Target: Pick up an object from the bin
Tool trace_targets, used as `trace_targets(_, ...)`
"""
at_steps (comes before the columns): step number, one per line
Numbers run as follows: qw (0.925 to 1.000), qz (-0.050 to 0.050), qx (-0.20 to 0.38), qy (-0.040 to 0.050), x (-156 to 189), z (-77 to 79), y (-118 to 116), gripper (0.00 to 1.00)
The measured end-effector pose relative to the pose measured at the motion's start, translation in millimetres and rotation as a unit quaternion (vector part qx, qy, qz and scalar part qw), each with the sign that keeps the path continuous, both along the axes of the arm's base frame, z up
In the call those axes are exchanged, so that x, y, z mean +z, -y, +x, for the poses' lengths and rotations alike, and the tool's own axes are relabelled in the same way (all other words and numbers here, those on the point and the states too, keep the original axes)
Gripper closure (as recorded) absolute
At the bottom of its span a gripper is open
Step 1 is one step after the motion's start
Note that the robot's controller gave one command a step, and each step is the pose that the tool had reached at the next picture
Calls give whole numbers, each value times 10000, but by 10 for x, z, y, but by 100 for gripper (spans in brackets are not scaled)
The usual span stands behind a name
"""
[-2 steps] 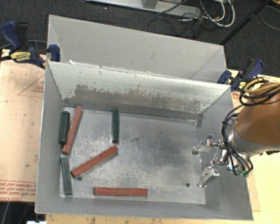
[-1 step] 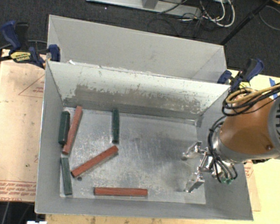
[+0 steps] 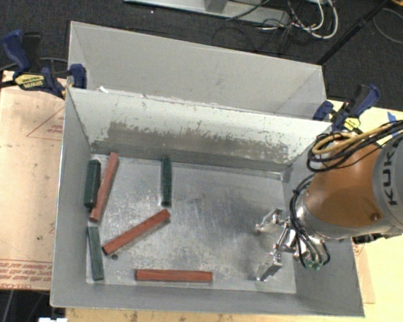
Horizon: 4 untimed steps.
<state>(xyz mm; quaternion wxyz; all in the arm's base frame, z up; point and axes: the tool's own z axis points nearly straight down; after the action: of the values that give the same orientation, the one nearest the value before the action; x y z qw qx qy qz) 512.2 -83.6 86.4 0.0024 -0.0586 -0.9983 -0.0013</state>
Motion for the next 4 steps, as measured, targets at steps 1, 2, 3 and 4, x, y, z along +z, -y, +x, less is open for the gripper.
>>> trace_targets(1,9985,-11,540,21,165,-104,-438,0)
trace_targets(2,9976,0,697,32,268,-91,-656,0)
trace_targets(3,9987,-13,503,43,-22,-228,-1031,0)
trace_targets(4,9990,-4,428,86,-99,-96,-1306,100)
